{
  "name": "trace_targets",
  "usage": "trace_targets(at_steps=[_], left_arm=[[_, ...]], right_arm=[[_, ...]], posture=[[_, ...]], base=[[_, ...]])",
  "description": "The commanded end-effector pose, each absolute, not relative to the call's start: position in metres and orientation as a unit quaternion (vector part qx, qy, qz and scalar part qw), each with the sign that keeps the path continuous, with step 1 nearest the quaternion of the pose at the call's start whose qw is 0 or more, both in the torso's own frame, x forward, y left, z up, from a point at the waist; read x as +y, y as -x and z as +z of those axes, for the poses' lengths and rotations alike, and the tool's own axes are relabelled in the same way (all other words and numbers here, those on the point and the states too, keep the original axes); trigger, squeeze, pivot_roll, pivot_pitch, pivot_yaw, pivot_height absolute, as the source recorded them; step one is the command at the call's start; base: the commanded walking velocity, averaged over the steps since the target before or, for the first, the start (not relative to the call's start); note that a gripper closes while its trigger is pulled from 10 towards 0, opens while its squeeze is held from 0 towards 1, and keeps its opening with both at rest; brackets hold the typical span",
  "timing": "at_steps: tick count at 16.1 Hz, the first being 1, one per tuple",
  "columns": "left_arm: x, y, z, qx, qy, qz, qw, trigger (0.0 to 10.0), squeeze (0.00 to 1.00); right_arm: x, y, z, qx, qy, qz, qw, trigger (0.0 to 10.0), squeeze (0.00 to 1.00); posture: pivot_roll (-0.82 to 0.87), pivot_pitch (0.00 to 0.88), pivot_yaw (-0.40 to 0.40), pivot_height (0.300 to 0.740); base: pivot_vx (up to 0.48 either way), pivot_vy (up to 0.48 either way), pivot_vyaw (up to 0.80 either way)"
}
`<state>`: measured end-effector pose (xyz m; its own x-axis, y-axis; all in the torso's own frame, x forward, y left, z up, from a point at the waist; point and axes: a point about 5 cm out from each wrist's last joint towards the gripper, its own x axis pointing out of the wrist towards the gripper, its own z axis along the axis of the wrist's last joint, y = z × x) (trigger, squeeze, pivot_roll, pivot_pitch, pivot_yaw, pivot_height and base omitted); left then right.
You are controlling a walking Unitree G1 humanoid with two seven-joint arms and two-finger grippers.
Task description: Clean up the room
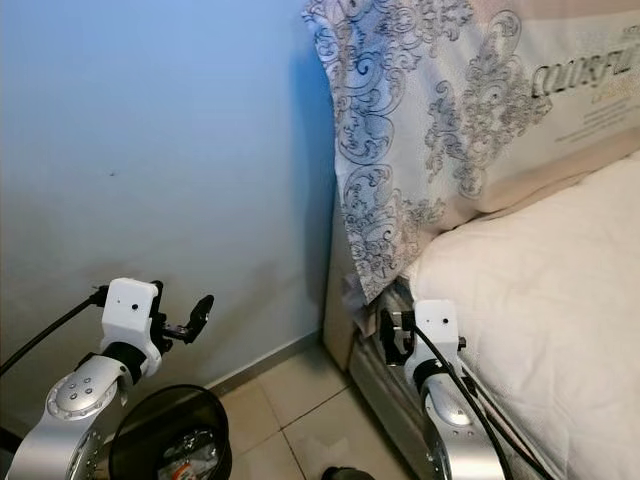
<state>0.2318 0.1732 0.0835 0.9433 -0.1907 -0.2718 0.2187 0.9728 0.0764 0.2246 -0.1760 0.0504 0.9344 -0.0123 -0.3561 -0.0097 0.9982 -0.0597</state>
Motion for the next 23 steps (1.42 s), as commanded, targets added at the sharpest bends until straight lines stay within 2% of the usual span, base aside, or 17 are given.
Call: trace_targets(at_steps=[1, 7, 9, 16, 20, 23], left_arm=[[0.1736, -0.2325, 0.0846, 0.131, -0.053, -0.103, 0.984, 10.0, 0.00], [0.1740, -0.2329, 0.0843, 0.130, -0.063, -0.100, 0.984, 10.0, 0.00], [0.1739, -0.2334, 0.0854, 0.126, -0.067, -0.102, 0.984, 10.0, 0.00], [0.1740, -0.2351, 0.0863, 0.124, -0.069, -0.102, 0.985, 10.0, 0.00], [0.1749, -0.2356, 0.0861, 0.124, -0.071, -0.104, 0.984, 10.0, 0.00], [0.1750, -0.2358, 0.0860, 0.123, -0.071, -0.104, 0.984, 10.0, 0.00]], right_arm=[[-0.1768, -0.2238, 0.0510, 0.184, 0.033, -0.007, 0.982, 10.0, 0.00], [-0.1755, -0.2262, 0.0512, 0.183, 0.033, -0.007, 0.983, 10.0, 0.00], [-0.1750, -0.2270, 0.0514, 0.182, 0.033, -0.006, 0.983, 10.0, 0.00], [-0.1739, -0.2291, 0.0519, 0.180, 0.035, -0.003, 0.983, 10.0, 0.00], [-0.1737, -0.2285, 0.0515, 0.180, 0.035, -0.002, 0.983, 10.0, 0.00], [-0.1736, -0.2275, 0.0511, 0.182, 0.035, -0.002, 0.983, 10.0, 0.00]], posture=[[0.05, 0.000, 0.002, 0.740], [0.06, 0.000, -0.006, 0.740], [0.06, 0.000, -0.005, 0.740], [0.06, 0.000, -0.007, 0.740], [0.05, 0.000, -0.005, 0.740], [0.05, 0.000, -0.004, 0.740]], base=[[0.000, 0.000, -0.80], [0.000, 0.000, -0.13], [0.000, 0.000, -0.80], [0.000, -0.407, -0.11], [0.000, -0.401, -0.80], [0.000, 0.000, 0.00]])
